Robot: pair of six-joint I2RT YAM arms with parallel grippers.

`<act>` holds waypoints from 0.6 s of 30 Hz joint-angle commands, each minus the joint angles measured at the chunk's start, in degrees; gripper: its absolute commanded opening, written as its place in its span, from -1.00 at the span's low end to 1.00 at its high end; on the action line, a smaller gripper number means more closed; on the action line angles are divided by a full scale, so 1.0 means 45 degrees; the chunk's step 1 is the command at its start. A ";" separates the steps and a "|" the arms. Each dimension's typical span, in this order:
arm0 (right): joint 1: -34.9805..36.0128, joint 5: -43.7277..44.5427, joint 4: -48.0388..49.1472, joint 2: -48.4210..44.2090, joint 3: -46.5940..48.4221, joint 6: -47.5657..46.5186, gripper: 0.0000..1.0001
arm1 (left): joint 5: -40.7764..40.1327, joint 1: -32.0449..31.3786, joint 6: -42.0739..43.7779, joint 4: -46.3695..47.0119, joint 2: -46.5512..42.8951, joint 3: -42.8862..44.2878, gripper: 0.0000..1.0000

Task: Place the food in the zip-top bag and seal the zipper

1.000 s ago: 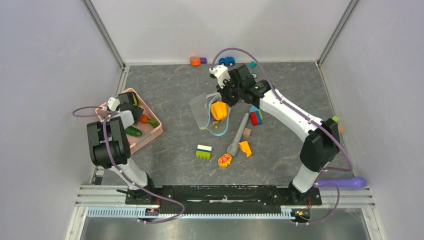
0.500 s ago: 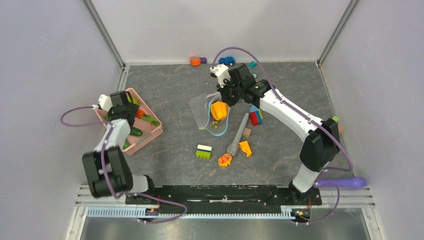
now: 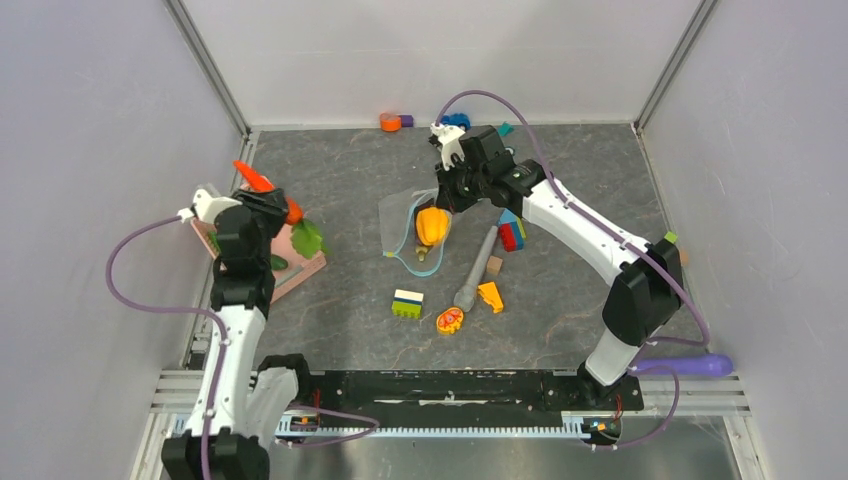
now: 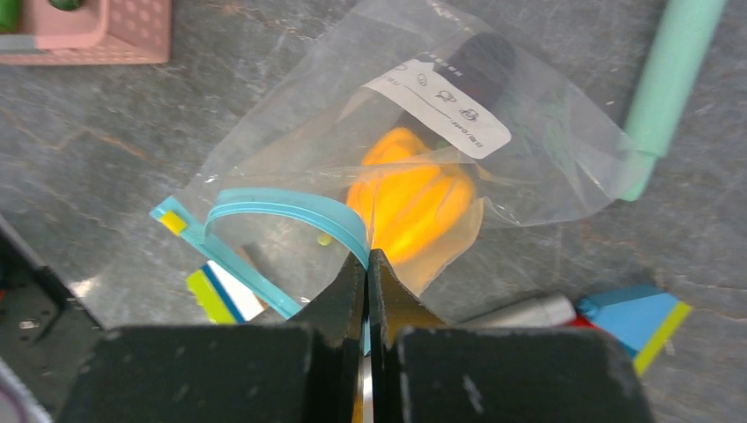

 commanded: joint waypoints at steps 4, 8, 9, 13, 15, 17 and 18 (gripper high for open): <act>-0.0053 -0.1653 0.0848 0.0131 0.0485 0.2399 -1.00 | 0.1663 -0.4484 0.1985 0.4243 -0.2628 -0.1303 -0.96; -0.0049 -0.2473 0.1126 0.0247 0.0519 0.3097 -1.00 | 0.1576 -0.6433 0.2985 0.6143 -0.2533 -0.1858 -0.96; -0.0052 -0.2671 0.1148 0.0247 0.0501 0.3195 -1.00 | 0.1673 -0.6828 0.3176 0.6657 -0.2239 -0.1912 -0.96; -0.0048 -0.3467 0.1333 -0.0011 0.0120 0.3515 -1.00 | 0.1957 -0.8722 0.5017 0.9656 -0.0783 -0.2086 -0.96; -0.0045 -0.4097 0.1386 -0.0119 0.0058 0.3624 -1.00 | 0.2564 -0.9541 0.6287 1.1229 -0.0040 -0.2040 -0.96; -0.0046 -0.4803 0.1362 -0.0187 0.0101 0.3721 -1.00 | 0.3998 -0.9924 0.7302 1.1594 0.0602 -0.1703 -0.96; -0.0049 -0.5188 0.1342 -0.0200 0.0184 0.3768 -1.00 | 0.4507 -0.9971 0.7620 1.1572 0.0802 -0.1517 -0.96</act>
